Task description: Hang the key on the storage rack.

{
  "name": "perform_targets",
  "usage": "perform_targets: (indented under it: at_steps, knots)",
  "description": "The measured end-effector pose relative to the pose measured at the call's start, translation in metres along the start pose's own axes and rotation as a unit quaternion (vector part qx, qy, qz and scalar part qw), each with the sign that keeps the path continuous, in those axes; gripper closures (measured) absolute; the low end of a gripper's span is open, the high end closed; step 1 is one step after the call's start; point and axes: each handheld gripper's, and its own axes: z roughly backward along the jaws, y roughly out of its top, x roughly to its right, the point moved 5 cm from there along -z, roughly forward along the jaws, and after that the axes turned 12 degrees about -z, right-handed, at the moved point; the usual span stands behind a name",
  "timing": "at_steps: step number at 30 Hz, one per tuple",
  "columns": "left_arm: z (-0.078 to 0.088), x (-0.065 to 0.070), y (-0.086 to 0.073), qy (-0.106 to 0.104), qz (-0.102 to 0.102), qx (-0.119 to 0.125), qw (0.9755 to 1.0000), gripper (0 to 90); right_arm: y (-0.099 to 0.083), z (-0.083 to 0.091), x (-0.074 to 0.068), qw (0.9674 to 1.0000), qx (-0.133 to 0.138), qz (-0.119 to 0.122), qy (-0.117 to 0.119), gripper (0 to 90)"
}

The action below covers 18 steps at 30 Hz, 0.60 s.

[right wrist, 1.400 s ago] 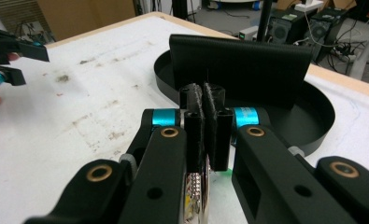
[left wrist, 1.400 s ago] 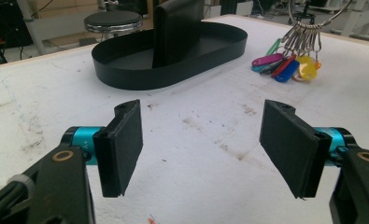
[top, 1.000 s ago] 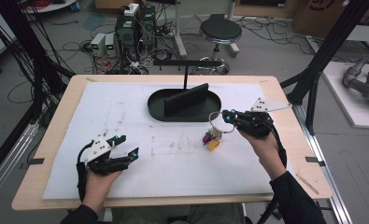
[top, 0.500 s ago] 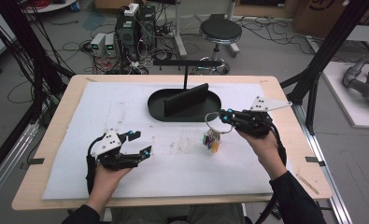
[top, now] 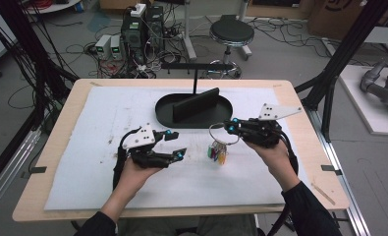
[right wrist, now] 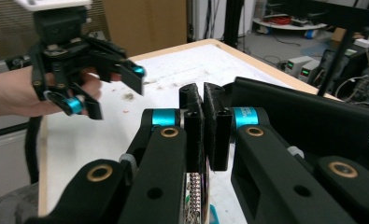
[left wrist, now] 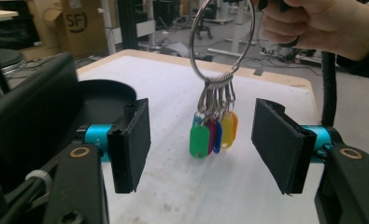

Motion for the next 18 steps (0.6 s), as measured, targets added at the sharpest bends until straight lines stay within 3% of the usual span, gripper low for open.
perform_targets:
  at_steps: [10,18]
  knots:
    - [-0.030,0.000,0.007,-0.018,-0.004,0.012,0.9998,45.6,0.000,-0.007,-0.012,0.9996,-0.007,0.012,0.025,87.8]
    - [-0.035,0.000,0.009,-0.020,-0.010,0.022,0.9995,54.6,-0.002,-0.013,-0.022,0.9989,-0.018,0.015,0.041,87.8]
